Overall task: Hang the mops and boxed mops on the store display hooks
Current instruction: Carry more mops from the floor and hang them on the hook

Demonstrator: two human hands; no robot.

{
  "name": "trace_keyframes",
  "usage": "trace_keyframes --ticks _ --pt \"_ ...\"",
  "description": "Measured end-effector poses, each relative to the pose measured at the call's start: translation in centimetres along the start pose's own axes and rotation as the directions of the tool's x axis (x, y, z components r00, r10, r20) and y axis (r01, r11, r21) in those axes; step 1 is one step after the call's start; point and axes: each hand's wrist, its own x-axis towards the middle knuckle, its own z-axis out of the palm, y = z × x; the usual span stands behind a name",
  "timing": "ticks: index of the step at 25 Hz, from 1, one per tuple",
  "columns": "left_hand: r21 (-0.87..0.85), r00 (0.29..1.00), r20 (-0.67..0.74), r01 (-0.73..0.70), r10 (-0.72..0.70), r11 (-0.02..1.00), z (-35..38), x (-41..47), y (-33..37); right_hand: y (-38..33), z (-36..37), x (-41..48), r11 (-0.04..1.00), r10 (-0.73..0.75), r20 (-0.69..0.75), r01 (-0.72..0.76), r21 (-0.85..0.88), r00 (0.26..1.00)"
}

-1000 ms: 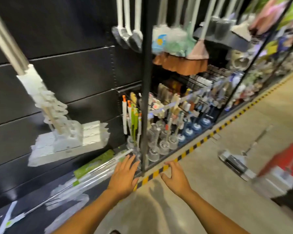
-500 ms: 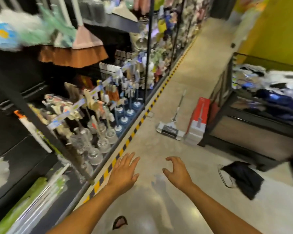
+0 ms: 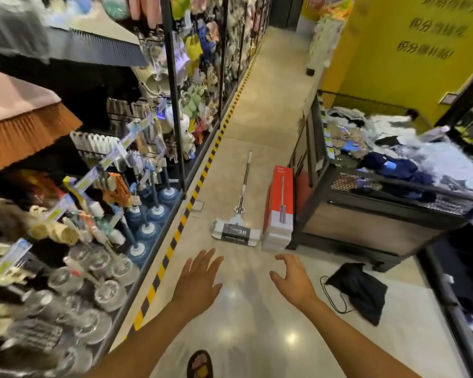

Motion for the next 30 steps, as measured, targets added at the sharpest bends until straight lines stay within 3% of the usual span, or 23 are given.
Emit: trace_keyframes --ticks 5,9,17,30 --pt "-0.022 0.999 0.054 0.007 -0.006 1.0 -2.8 9.1 -4.9 -4.3 -1.4 10.9 0.999 -0.011 -0.082 0.014 0.039 0.997" --pt "-0.041 1.0 0.015 -0.008 0.008 0.999 -5.0 15.9 -6.8 -5.6 -1.9 18.4 0.999 -0.01 -0.064 0.012 0.042 0.998" --pt "-0.037 0.998 0.058 0.019 -0.017 0.999 -6.6 33.1 -10.3 -3.0 -2.8 36.6 0.995 -0.007 -0.03 0.01 0.097 1.0" --pt "-0.106 0.983 0.163 0.099 -0.081 0.989 -7.9 57.6 -15.3 -1.8 -4.8 64.3 0.986 0.137 0.067 -0.142 0.089 0.988"
